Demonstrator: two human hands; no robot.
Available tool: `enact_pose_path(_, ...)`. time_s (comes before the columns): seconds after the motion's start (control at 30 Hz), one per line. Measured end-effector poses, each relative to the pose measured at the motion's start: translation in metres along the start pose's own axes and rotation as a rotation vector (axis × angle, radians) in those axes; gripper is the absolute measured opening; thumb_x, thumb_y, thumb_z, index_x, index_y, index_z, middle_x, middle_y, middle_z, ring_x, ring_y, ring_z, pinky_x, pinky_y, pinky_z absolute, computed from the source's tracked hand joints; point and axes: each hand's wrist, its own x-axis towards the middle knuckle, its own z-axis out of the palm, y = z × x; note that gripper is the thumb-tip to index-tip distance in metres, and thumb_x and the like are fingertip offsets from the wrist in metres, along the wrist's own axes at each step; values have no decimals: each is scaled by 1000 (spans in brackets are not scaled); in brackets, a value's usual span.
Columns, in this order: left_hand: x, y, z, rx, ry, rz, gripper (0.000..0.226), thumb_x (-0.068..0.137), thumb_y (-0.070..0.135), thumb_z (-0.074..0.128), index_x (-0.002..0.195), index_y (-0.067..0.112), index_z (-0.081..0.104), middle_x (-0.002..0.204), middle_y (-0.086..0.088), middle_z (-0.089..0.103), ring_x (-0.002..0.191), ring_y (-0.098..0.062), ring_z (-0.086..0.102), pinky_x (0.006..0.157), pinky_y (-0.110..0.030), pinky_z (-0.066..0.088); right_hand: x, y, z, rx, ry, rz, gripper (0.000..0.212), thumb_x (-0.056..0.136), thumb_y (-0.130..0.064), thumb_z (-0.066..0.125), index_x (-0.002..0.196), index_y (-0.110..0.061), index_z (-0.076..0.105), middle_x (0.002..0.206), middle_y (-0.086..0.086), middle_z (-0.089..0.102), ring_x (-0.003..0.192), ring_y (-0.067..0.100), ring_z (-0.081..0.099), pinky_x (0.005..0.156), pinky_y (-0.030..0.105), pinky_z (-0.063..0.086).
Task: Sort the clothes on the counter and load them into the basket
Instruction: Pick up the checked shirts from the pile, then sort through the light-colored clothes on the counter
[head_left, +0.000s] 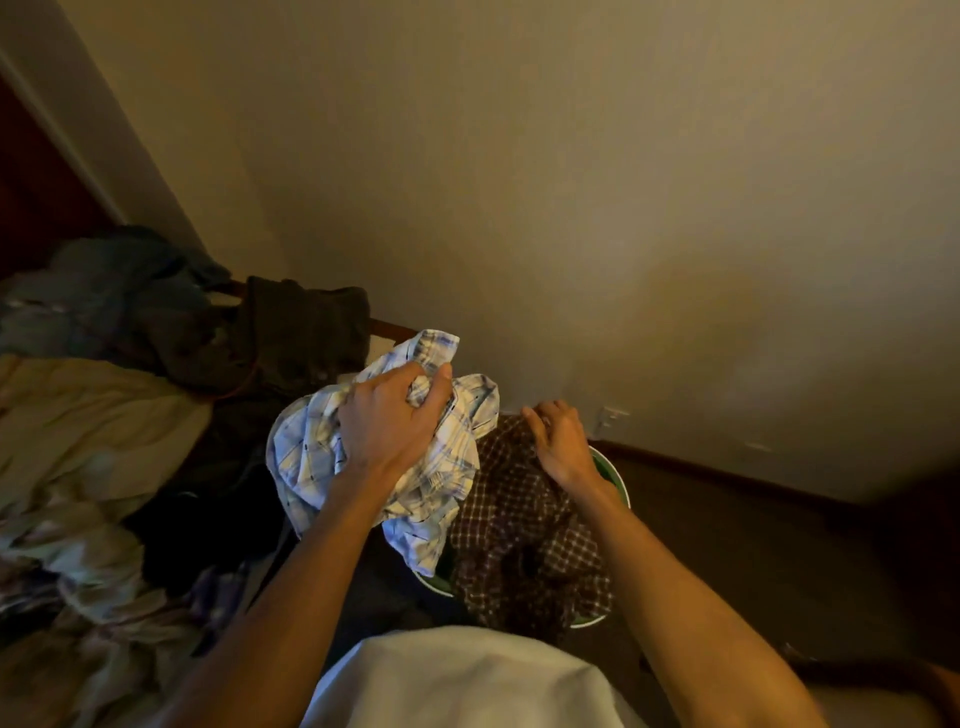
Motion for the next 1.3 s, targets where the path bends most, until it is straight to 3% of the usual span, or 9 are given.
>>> enact_pose_path(0.13,-5,7,24,-18,-80,-7,40,99,54,54,78,22,67,78,-5,72,77,-29,66,65,-31,38,-10,2,-10,94,31,73,36,105,-33,49,77,-13,56,71,0,53,65,15,49,62,32,30)
enact_pose_path(0.27,-8,22,49,-67,-146,23,42,99,55,49,82,22,67,72,5,64,69,-17,59,65,-30,39,-24,17,-20,183,60,164,30,105,-34,47,95,-13,66,80,-2,64,70,14,59,64,35,45)
enact_pose_path(0.43,-12,9,99,-158,-428,93,40,100,63,42,105,31,64,112,5,66,107,-18,60,90,-43,52,-34,33,-28,184,100,218,31,106,-33,45,90,-14,64,77,-3,63,69,15,59,67,40,48)
enact_pose_path(0.53,-20,0,108,-210,-499,53,50,98,69,39,115,29,64,125,5,64,121,-21,56,101,-43,48,-39,34,-30,164,128,199,35,105,-36,45,86,-12,62,75,-1,61,69,16,59,60,34,43)
enact_pose_path(0.67,-31,-6,90,-177,-526,12,44,100,64,42,122,32,64,145,2,54,139,-19,42,116,-44,37,-39,30,-18,179,106,194,31,105,-36,46,101,-11,65,87,5,67,78,19,62,68,35,46)
enact_pose_path(0.73,-46,-26,63,-130,-436,-81,40,102,56,46,125,30,65,150,2,51,144,-18,37,116,-37,30,-41,12,7,164,-5,129,31,104,-36,45,104,-13,65,89,8,68,80,22,63,71,39,50)
enact_pose_path(0.93,-66,-47,30,-99,-375,-147,41,103,57,44,125,29,65,140,6,58,136,-18,46,113,-44,39,-41,-23,45,181,-72,23,30,104,-35,49,90,-13,65,69,3,64,62,16,60,60,37,45)
enact_pose_path(1.13,-104,-121,-55,-30,-154,-363,43,103,56,41,129,29,63,139,8,59,134,-19,45,111,-43,38,-59,-127,126,203,-320,-289,33,104,-30,50,82,-7,57,68,7,61,63,23,58,61,38,38)
enact_pose_path(1.3,-153,-196,-132,-30,61,-541,52,100,69,31,124,34,62,131,9,62,128,-17,51,108,-47,43,-98,-222,197,196,-526,-577,30,105,-32,48,84,-12,57,68,-1,59,62,10,57,59,35,38)
